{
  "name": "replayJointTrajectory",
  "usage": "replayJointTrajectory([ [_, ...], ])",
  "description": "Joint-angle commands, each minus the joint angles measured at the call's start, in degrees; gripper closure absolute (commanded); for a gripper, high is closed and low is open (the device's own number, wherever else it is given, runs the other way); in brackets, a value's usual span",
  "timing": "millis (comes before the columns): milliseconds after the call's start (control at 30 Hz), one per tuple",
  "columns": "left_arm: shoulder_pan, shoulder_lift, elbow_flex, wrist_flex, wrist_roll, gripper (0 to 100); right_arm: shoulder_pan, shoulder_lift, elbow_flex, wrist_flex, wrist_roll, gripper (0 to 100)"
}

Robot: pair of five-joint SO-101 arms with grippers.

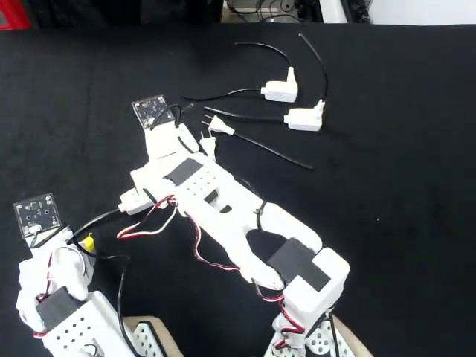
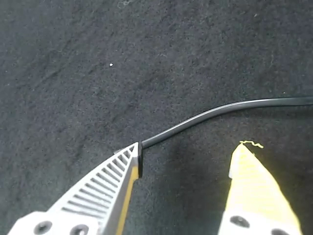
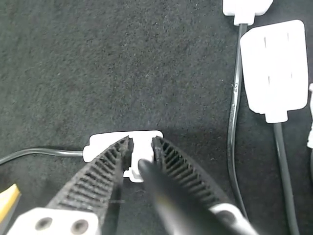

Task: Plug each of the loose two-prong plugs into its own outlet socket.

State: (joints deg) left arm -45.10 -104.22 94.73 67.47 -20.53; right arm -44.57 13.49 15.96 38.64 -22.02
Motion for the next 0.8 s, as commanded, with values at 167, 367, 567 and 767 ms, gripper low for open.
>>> replayJointTrajectory([
  [167,0.66,-0.35,-0.4,-1.05,-0.44,70,0.97,0.13,-0.31,-4.48,0.53,98.6],
  [367,0.66,-0.35,-0.4,-1.05,-0.44,70,-0.09,0.66,-0.22,-0.97,0.53,98.6],
  [567,0.66,-0.35,-0.4,-1.05,-0.44,70,-2.2,7.34,-2.33,0.0,2.73,98.6],
  [767,0.66,-0.35,-0.4,-1.05,-0.44,70,-5.19,7.78,-3.38,3.52,3.16,98.6],
])
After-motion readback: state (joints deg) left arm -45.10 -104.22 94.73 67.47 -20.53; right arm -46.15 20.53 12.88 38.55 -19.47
